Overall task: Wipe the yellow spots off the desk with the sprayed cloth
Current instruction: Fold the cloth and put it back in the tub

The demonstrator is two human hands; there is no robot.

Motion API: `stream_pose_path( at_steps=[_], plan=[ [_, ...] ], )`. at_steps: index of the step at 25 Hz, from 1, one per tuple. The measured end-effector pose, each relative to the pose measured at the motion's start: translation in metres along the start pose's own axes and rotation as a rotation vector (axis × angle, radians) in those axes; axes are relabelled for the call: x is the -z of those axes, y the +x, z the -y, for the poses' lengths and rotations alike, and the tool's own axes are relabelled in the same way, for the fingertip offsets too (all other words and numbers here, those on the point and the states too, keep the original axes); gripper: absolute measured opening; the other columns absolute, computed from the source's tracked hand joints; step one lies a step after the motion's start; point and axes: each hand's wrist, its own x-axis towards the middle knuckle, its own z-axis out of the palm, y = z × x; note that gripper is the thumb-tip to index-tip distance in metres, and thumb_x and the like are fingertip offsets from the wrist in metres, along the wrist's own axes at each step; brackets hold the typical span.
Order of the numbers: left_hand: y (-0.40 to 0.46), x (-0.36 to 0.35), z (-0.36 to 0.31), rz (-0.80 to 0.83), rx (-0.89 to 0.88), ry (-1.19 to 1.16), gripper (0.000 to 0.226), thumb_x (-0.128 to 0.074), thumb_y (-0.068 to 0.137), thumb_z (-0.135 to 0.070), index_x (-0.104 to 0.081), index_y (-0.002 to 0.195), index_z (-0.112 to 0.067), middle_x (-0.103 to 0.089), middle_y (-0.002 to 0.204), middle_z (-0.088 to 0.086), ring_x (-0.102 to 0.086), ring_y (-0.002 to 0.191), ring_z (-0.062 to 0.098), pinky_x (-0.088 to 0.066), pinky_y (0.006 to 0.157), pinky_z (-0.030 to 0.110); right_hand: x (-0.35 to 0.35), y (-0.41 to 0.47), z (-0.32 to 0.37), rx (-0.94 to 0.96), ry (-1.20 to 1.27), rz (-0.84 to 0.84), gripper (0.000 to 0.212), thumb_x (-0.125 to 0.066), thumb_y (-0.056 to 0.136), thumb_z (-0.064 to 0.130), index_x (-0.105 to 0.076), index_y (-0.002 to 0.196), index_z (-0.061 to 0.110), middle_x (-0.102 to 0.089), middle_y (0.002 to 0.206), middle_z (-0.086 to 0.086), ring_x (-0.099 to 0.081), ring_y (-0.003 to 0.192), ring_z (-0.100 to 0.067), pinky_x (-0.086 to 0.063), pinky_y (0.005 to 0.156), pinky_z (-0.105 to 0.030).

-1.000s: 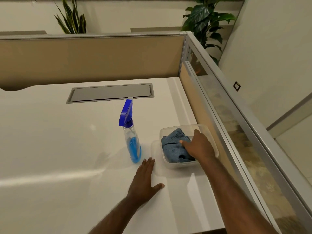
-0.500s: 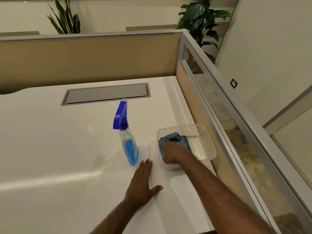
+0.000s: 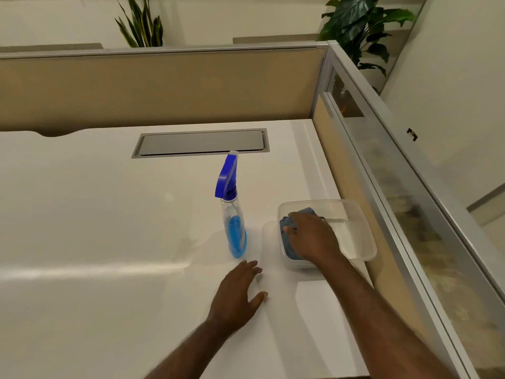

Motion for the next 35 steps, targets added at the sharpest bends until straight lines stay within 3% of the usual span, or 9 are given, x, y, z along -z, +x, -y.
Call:
stream_pose_path(
  at_steps=[2, 5, 10, 12, 15, 18, 21, 28, 35],
  plan=[
    [-0.009, 0.010, 0.014, -0.129, 0.045, -0.006, 0.052, -0.060, 0.087, -0.050, -0.049, 0.134, -0.031, -0.045, 0.146, -0.011, -0.036, 0.138, 0.010, -0.028, 0.114, 0.030, 0.002, -0.008, 0.016, 0.015, 0.190, -0.154, 0.042, -0.059, 0.091, 0.033, -0.055, 0.131, 0.020, -0.063, 0.128, -0.005, -0.056, 0.119, -0.025, -0.045, 0.102, -0.038],
    [-0.011, 0.022, 0.042, -0.282, 0.117, 0.007, 0.057, -0.067, 0.080, -0.050, -0.053, 0.130, -0.024, -0.053, 0.140, -0.003, -0.044, 0.133, 0.019, -0.033, 0.110, 0.035, -0.005, -0.018, 0.052, 0.075, 0.391, -0.099, 0.065, -0.064, 0.086, 0.043, -0.039, 0.143, 0.024, -0.047, 0.146, 0.003, -0.045, 0.132, -0.016, -0.040, 0.108, -0.033],
    [-0.003, 0.028, 0.058, -0.081, 0.198, 0.103, 0.098, -0.043, 0.078, -0.075, -0.010, 0.152, -0.021, -0.007, 0.161, -0.003, -0.004, 0.148, 0.016, -0.005, 0.119, 0.037, -0.037, -0.025, 0.099, 0.128, 0.347, -0.043, 0.096, -0.060, 0.075, 0.070, -0.021, 0.149, 0.024, -0.038, 0.151, 0.003, -0.042, 0.134, -0.018, -0.042, 0.104, -0.035],
    [-0.001, 0.027, 0.059, -0.050, 0.211, 0.121, 0.097, -0.038, 0.079, -0.077, -0.004, 0.152, -0.022, 0.001, 0.162, -0.003, 0.003, 0.148, 0.015, 0.002, 0.117, 0.036, -0.048, -0.020, 0.110, 0.072, 0.312, -0.100, 0.093, -0.057, 0.076, 0.072, -0.025, 0.147, 0.022, -0.048, 0.144, 0.002, -0.052, 0.125, -0.018, -0.047, 0.094, -0.030],
    [-0.001, 0.026, 0.062, -0.040, 0.208, 0.121, 0.101, -0.029, 0.075, -0.082, -0.002, 0.152, -0.023, 0.006, 0.161, -0.005, 0.008, 0.147, 0.013, 0.005, 0.116, 0.035, -0.053, -0.009, 0.113, 0.012, 0.333, -0.210, 0.063, -0.061, 0.083, 0.057, -0.043, 0.131, 0.019, -0.065, 0.116, 0.000, -0.066, 0.101, -0.019, -0.048, 0.078, -0.024],
    [-0.002, 0.025, 0.066, -0.074, 0.183, 0.063, 0.103, -0.031, 0.072, -0.082, -0.006, 0.152, -0.023, 0.004, 0.159, -0.008, 0.007, 0.146, 0.011, 0.003, 0.117, 0.034, -0.038, -0.007, 0.107, -0.028, 0.365, -0.211, 0.049, -0.062, 0.087, 0.046, -0.046, 0.125, 0.019, -0.067, 0.112, -0.002, -0.066, 0.096, -0.019, -0.050, 0.079, -0.027],
    [-0.002, 0.022, 0.068, -0.116, 0.171, 0.018, 0.094, -0.052, 0.080, -0.069, -0.012, 0.152, -0.023, -0.002, 0.160, -0.007, 0.005, 0.144, 0.007, 0.003, 0.117, 0.034, -0.001, -0.010, 0.093, -0.052, 0.455, -0.319, 0.051, -0.065, 0.086, 0.044, -0.048, 0.125, 0.017, -0.067, 0.113, -0.002, -0.064, 0.096, -0.017, -0.049, 0.079, -0.027],
    [-0.003, 0.018, 0.069, -0.151, 0.148, -0.023, 0.089, -0.061, 0.081, -0.059, -0.021, 0.151, -0.022, -0.007, 0.159, -0.010, 0.003, 0.145, 0.006, 0.005, 0.117, 0.030, 0.075, -0.030, 0.023, -0.102, 0.443, -0.716, 0.073, -0.069, 0.084, 0.038, -0.034, 0.141, 0.011, -0.057, 0.133, -0.011, -0.060, 0.113, -0.021, -0.042, 0.081, -0.021],
    [-0.003, 0.015, 0.071, -0.152, 0.151, 0.015, 0.089, -0.061, 0.080, -0.060, -0.022, 0.151, -0.022, -0.007, 0.157, -0.011, 0.000, 0.145, 0.007, 0.000, 0.119, 0.036, 0.059, -0.031, -0.040, -0.225, 0.417, -0.678, 0.066, -0.072, 0.084, 0.029, -0.037, 0.138, 0.012, -0.058, 0.132, -0.011, -0.061, 0.113, -0.028, -0.052, 0.085, -0.036]
  ],
)
